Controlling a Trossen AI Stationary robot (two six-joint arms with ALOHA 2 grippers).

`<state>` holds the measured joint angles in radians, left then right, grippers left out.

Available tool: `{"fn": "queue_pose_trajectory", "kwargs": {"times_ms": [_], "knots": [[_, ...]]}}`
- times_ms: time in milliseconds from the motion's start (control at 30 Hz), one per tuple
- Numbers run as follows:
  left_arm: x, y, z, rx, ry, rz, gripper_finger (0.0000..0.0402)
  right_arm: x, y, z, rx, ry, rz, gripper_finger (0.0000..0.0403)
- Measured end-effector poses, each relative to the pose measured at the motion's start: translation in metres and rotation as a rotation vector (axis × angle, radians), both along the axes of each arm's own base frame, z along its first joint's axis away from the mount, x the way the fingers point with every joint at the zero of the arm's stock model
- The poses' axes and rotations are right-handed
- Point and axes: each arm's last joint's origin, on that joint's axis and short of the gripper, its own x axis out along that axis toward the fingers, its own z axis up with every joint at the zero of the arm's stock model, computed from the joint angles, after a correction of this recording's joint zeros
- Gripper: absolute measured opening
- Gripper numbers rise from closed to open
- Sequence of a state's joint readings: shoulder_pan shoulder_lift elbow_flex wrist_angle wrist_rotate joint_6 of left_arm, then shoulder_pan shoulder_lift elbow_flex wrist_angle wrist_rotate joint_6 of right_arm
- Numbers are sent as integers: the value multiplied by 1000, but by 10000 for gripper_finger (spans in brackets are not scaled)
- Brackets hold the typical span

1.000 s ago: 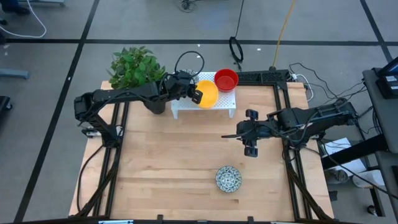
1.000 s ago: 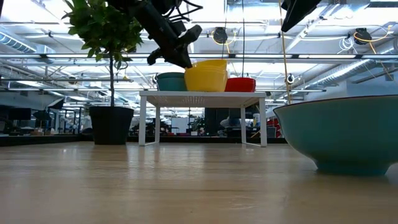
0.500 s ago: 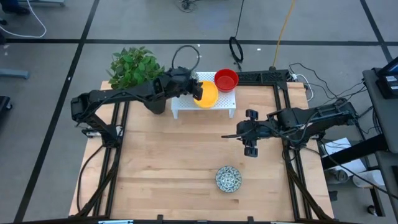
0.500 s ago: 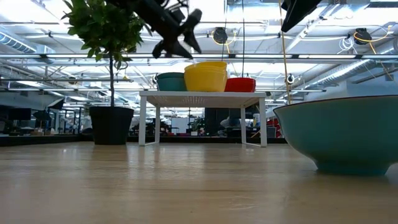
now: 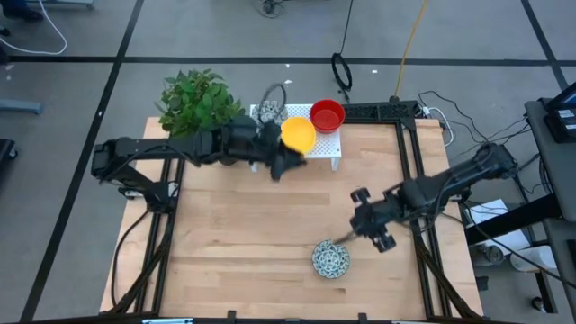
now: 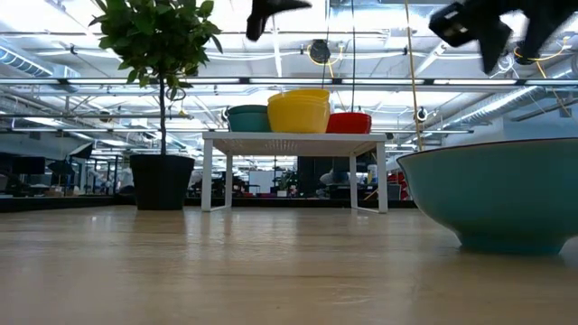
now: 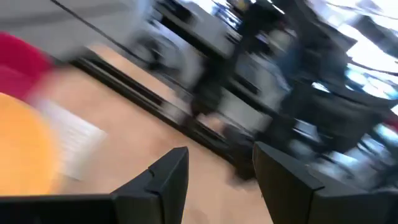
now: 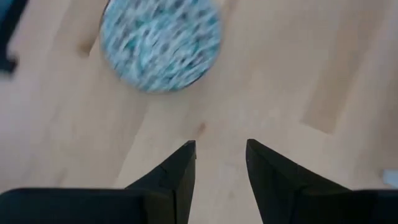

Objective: Pick & Place Mini bowls
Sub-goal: Stack the white patterned bowl on top of the white patterned bowl on the shelf

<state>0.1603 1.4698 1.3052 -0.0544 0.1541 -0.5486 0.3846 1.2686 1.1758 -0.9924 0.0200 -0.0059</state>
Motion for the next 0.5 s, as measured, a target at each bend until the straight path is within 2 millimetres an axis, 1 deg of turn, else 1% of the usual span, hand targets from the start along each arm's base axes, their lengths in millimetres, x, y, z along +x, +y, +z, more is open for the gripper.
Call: {"fn": "queue_pose_trajectory", "kwargs": {"times_ms": [133, 200, 333, 400, 500], "knots": [[3, -34, 0, -52, 3, -141, 184, -11, 17, -29, -53, 30, 171, 132], [4, -50, 0, -70, 6, -183, 184, -15, 27, -41, -58, 5, 246, 132], [2, -78, 0, -110, 13, -255, 184, -16, 50, -54, -28, -146, 374, 132], [1, -90, 0, -138, 19, -258, 184, -14, 60, -58, -32, -223, 413, 132], [-1, -107, 0, -168, 25, -226, 184, -12, 72, -70, -56, -240, 471, 132]]}}
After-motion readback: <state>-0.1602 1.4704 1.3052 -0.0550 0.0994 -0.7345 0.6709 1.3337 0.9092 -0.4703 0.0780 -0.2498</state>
